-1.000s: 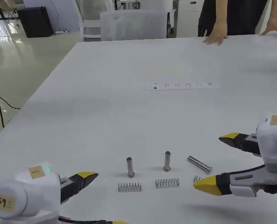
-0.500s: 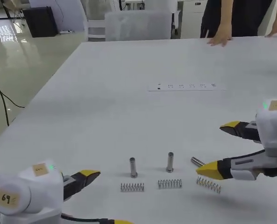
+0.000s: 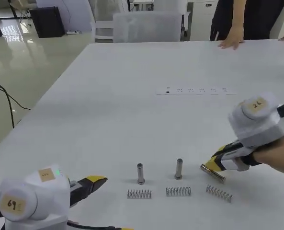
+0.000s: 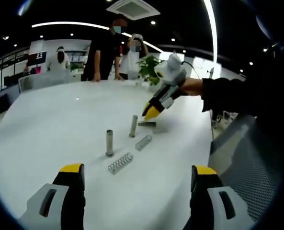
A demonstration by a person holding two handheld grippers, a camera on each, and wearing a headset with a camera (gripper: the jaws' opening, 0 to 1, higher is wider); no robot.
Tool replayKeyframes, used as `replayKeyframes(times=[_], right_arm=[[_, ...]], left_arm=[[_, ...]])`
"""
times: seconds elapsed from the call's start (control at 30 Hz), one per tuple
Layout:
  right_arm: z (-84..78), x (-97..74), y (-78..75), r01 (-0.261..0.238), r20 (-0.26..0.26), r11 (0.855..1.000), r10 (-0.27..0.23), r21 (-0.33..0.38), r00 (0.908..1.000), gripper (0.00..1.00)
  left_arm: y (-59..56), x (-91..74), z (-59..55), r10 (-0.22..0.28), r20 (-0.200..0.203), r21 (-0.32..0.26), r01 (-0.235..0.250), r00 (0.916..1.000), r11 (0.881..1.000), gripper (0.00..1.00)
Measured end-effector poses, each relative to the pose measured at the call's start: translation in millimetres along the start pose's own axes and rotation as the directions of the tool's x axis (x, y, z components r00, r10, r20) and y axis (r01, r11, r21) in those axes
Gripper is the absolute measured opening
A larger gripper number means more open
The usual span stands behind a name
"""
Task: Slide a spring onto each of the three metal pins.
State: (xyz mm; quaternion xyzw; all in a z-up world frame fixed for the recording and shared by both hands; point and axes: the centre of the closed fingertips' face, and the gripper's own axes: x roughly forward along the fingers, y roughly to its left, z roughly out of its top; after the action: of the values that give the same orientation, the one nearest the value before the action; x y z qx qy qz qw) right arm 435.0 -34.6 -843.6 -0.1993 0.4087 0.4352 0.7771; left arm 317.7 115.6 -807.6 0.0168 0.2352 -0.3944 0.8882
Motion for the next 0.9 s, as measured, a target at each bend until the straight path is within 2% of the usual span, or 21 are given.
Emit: replayKeyframes(times=[0.1,0.2,0.37,0.47,0.53,0.63,0.77,0.9], right_arm=[[-2.4,7.4,3.8,-0.013,-0.022,1.0,0.014,0.012,0.9997,0.12],[-4.3,17.4,-1.7,-0.005,-0.043,1.0,0.005,0.008,0.9991,0.12],[-5.3,23.0,-3.8,0.046,-0.093,0.997,-0.052,-0.059,0.9944,0.09],[-3.7,23.6,1.9,0.047,-0.109,0.996,-0.055,-0.075,0.9926,0.06],[-3.8,22.3,1.2,0.072,-0.123,0.993,-0.084,-0.097,0.9889,0.06],[-4.1,21.1,-1.4,0.077,-0.127,0.995,-0.085,-0.068,0.9883,0.05],[-4.8,19.1,-2.3,0.071,-0.101,0.997,-0.073,-0.024,0.9922,0.05],[0.8,5.8,-2.4,0.061,-0.06,0.998,-0.059,0.018,0.9964,0.05]], left_arm=[[0.0,0.7,-0.4,-0.001,0.0,-0.001,0.001,1.0,1.0,0.88],[0.4,1.1,-0.7,-0.002,0.0,-0.003,0.002,1.0,1.0,0.88],[0.7,1.5,-0.7,-0.002,0.0,-0.001,0.002,1.0,1.0,0.88],[0.9,1.7,-0.2,-0.002,0.002,-0.001,0.002,1.0,1.0,0.88],[0.5,1.9,-0.3,-0.003,0.0,0.0,0.003,1.0,1.0,0.88],[0.3,1.7,0.3,-0.003,0.001,0.004,0.003,1.0,1.0,0.88],[1.6,0.8,1.7,0.002,0.007,0.003,-0.002,1.0,1.0,0.87],[0.7,0.8,3.0,0.0,0.01,0.01,0.0,1.0,1.0,0.87]])
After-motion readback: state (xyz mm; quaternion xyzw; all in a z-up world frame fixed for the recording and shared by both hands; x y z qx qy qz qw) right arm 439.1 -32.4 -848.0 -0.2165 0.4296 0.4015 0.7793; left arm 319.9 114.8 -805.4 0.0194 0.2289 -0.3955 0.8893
